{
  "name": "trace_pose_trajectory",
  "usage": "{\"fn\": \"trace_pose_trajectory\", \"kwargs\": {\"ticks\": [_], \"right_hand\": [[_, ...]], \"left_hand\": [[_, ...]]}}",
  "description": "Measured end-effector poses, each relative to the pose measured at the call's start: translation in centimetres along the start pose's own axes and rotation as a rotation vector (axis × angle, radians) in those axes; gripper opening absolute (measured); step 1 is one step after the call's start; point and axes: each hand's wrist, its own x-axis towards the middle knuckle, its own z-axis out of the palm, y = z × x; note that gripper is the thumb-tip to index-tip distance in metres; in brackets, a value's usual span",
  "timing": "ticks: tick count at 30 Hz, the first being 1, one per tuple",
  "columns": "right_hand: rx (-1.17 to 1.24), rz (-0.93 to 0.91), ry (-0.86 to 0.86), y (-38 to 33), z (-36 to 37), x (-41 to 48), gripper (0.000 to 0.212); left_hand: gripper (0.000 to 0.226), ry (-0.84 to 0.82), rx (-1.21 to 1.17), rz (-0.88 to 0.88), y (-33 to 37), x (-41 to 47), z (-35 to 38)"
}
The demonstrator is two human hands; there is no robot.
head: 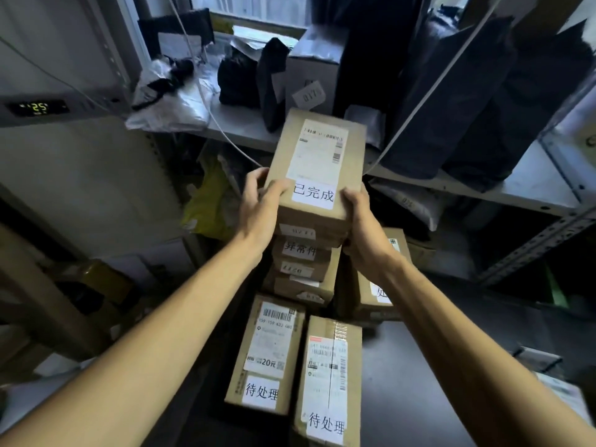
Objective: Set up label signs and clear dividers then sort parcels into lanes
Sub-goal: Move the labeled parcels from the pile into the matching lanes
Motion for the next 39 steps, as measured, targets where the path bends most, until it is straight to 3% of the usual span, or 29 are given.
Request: {"fn": "trace_pose_trajectory", "kwargs": {"ticks": [10,13,19,24,31,39], "right_hand": [[0.058,-0.115,0.119,-0.3,-7.5,-8.2,0.050],[0.082,-0.117,0.116,0.2,-11.0,-12.5,0.039],[0.037,-0.135,0.099,0.7,-18.5,-21.3,0.046],[0.033,-0.163,0.145,1.3,-24.0,-28.8,0.041],[-0.030,-0.285,0.299,1.4,-30.1,-37.2,0.058],[0.036,-0.262,0.473,2.9,-33.5,-42.9,0.063]], "left_hand": [[0.046,-0.122,-0.057,-0.016,2.1,-8.0,3.9],[0.062,-0.157,-0.091,-0.049,2.5,-12.4,6.3],[0.079,-0.401,-0.099,-0.075,4.4,-20.1,11.6],[0.051,-0.518,-0.196,-0.064,4.7,-26.9,16.6],[0.083,-0.516,-0.145,-0.032,3.9,-36.2,21.8],[0.092,-0.625,-0.005,0.051,4.3,-41.5,25.7]]}}
